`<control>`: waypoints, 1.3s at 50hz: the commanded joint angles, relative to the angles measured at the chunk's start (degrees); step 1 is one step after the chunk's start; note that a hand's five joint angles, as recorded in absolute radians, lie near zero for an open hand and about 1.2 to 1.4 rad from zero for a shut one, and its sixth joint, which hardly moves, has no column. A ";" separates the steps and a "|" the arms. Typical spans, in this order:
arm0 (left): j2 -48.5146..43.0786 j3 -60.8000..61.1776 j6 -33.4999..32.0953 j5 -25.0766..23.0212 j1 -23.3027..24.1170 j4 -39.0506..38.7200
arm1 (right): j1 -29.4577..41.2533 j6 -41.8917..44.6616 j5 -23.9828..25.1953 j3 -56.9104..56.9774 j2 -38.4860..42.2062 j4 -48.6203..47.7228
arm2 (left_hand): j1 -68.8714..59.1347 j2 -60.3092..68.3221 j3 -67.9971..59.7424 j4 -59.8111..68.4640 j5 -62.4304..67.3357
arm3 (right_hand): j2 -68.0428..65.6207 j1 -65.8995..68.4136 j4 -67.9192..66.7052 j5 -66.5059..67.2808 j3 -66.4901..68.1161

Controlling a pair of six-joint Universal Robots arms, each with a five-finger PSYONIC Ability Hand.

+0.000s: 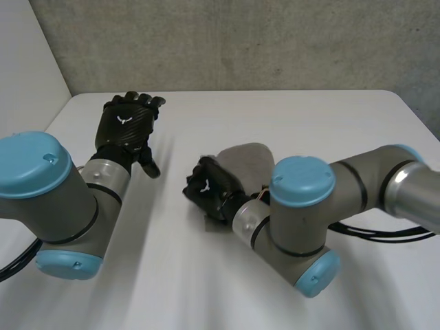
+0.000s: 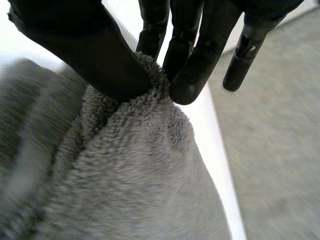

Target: Fold the towel.

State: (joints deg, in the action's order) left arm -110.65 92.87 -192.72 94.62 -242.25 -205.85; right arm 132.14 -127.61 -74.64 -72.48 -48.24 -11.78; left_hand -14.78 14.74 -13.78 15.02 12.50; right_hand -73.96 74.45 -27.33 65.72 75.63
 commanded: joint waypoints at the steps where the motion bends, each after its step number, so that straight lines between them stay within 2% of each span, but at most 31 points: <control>1: 0.00 0.03 0.15 -0.23 0.11 -0.61 | -0.31 -9.68 -1.47 -1.70 -3.70 -0.43 | 4.56 -4.52 3.57 -4.81 -12.28 | 30.57 -31.06 -16.06 -32.33 -32.24; 2: -0.09 -0.32 0.15 -0.23 0.29 -0.96 | -0.48 -14.20 -1.30 -2.83 -7.10 -0.52 | 4.56 -4.52 3.57 -4.81 -12.28 | 38.57 -39.05 -8.06 -40.32 -40.23; 3: -0.09 -0.32 0.15 -0.23 0.29 -0.96 | -0.48 -14.25 -1.29 -2.84 -7.13 -0.52 | 4.56 -4.52 3.57 -4.81 -12.28 | 38.65 -39.13 -7.98 -40.40 -40.31; 5: -0.09 -1.02 0.41 -0.23 0.38 -1.84 | -2.40 -22.39 -1.47 -5.12 -12.12 -0.70 | 4.56 -4.52 3.57 -4.81 -12.28 | 50.19 -50.68 3.57 -51.95 -51.86; 6: -0.09 -1.02 0.41 -0.23 0.38 -1.84 | -2.42 -22.42 -1.47 -5.13 -12.14 -0.70 | 4.56 -4.52 3.57 -4.81 -12.28 | 50.25 -50.74 3.62 -52.01 -51.92; 8: -0.27 -1.98 1.81 -0.23 0.73 -3.15 | -5.65 -28.11 -2.08 -6.00 -15.03 -0.09 | 4.56 -4.52 3.57 -4.81 -12.28 | 54.45 -54.94 7.82 -56.21 -56.12; 13: -1.14 -4.00 5.32 -0.31 1.78 -3.69 | -9.96 -31.56 -3.83 -7.58 -17.76 2.37 | 4.40 -4.35 3.40 -4.64 -12.12 | 56.98 -57.46 10.35 -58.73 -58.64; 19: -5.70 -8.48 8.32 -0.58 4.59 -3.43 | -13.75 -34.81 -6.56 -7.50 -17.94 7.12 | 4.23 -4.18 3.23 -4.47 -11.95 | 61.01 -61.49 14.38 -62.76 -62.67; 25: -9.67 -11.83 8.32 -0.67 7.41 -3.07 | -15.69 -37.89 -6.22 -6.89 -17.33 7.21 | 4.39 -4.35 3.40 -4.64 -12.11 | 63.96 -64.45 17.33 -65.72 -65.63; 32: -16.51 -15.87 8.15 -0.75 9.25 -2.98 | -16.57 -43.77 -3.94 -4.17 -11.89 7.48 | 4.23 -4.18 3.23 -4.47 -11.95 | 63.96 -64.45 17.33 -65.72 -65.63; 37: -19.77 -15.88 7.88 -0.93 9.95 -2.81 | -16.66 -45.18 -1.56 -3.20 -7.67 7.30 | 4.06 -4.02 3.06 -4.30 -11.78 | 63.96 -64.45 17.33 -65.72 -65.63; 41: -22.23 -15.00 7.80 -0.93 10.13 -2.63 | -16.66 -45.10 -1.38 -2.40 -3.10 7.39 | 3.72 -3.68 2.73 -3.97 -11.44 | 63.96 -64.45 17.33 -65.72 -65.63; 50: -24.44 -13.15 6.92 -0.93 10.13 -2.54 | -16.57 -44.48 -1.64 -1.52 -0.01 7.57 | 3.55 -3.51 2.56 -3.80 -11.27 | 63.96 -64.45 17.33 -65.72 -65.63; 55: -23.29 -13.42 5.95 -0.84 10.04 -2.54 | -16.66 -44.75 -1.64 -1.44 -2.03 7.65 | 3.55 -3.51 2.56 -3.80 -11.27 | 63.96 -64.45 17.33 -65.72 -65.63; 65: -11.98 -12.63 5.86 -0.58 9.17 -1.67 | -19.29 -46.06 -1.82 -3.02 -13.27 7.74 | 4.22 -4.18 3.23 -4.47 -11.94 | 63.96 -64.45 17.33 -65.72 -65.63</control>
State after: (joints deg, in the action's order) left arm -129.55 79.57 -186.89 93.89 -232.44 -208.36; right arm 114.56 -172.70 -76.35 -74.50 -55.67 -4.09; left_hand -14.76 14.74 -13.76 15.02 12.49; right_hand -14.75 13.37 -15.18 3.94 14.26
